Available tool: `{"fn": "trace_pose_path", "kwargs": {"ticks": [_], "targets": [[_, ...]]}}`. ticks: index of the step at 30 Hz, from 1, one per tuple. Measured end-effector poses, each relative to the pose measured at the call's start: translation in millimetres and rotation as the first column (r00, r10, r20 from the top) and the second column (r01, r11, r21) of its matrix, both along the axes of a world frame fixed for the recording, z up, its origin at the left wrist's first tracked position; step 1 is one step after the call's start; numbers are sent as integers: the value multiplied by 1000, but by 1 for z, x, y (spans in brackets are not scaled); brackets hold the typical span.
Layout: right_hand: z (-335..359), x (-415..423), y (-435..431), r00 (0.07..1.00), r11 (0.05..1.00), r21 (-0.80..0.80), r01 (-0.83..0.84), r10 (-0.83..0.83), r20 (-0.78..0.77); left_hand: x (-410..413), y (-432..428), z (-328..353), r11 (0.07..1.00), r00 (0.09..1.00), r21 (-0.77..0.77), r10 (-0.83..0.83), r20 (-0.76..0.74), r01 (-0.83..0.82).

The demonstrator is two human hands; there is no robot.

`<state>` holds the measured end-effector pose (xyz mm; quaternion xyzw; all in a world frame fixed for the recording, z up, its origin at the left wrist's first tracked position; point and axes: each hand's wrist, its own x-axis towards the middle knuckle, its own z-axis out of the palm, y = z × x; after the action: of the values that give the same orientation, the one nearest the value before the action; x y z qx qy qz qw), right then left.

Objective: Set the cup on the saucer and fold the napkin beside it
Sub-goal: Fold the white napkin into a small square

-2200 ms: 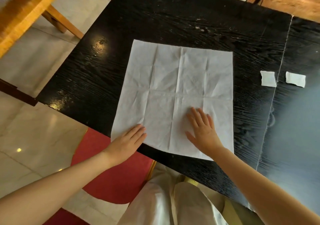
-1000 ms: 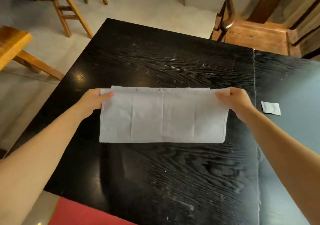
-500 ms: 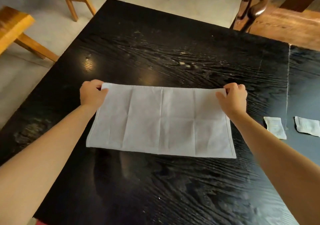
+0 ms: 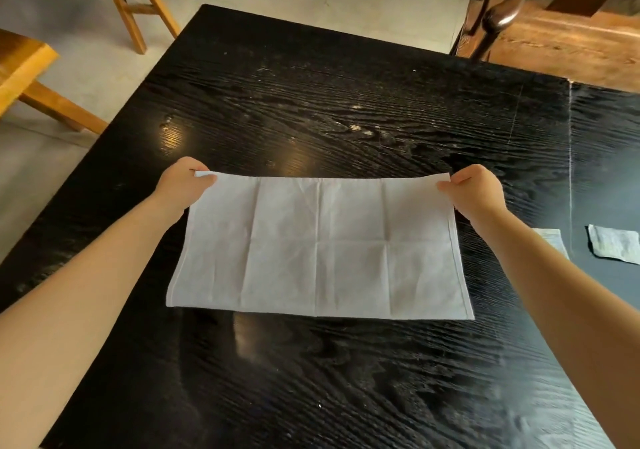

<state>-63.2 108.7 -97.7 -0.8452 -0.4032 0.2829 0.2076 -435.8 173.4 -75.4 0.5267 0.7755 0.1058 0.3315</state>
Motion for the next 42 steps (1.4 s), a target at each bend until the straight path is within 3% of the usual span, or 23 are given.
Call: {"fn": "trace_pose_path", "kwargs": {"ticks": [6, 12, 17, 26, 35, 39, 42], "targets": [[-8, 0, -8, 998, 999, 41, 18, -16, -59, -7, -2, -3, 998, 998, -28, -54, -25, 54], [-9, 2, -10, 990, 977, 197, 81, -56, -126, -9, -3, -6, 1000, 1000, -11, -3, -27, 3], [6, 11, -32, 916, 919, 324, 225, -86, -393, -16, -15, 2, 998, 989, 67, -2, 150, -9], [74, 33, -99, 770, 819, 456, 349, 27, -638, -12, -33, 52, 957, 964, 258, -186, 188, 135], [196, 83, -217, 680, 736, 518, 436, 107, -725, 29, -53, 137, 828, 877, 419, -462, 133, 372], [231, 122, -274, 664, 762, 505, 406, 133, -736, 52, -52, 153, 738, 798, 475, -592, 112, 480], [242, 151, -312, 649, 771, 491, 405, 135, -749, 95, -73, 186, 645, 743, 508, -669, 15, 571]]}}
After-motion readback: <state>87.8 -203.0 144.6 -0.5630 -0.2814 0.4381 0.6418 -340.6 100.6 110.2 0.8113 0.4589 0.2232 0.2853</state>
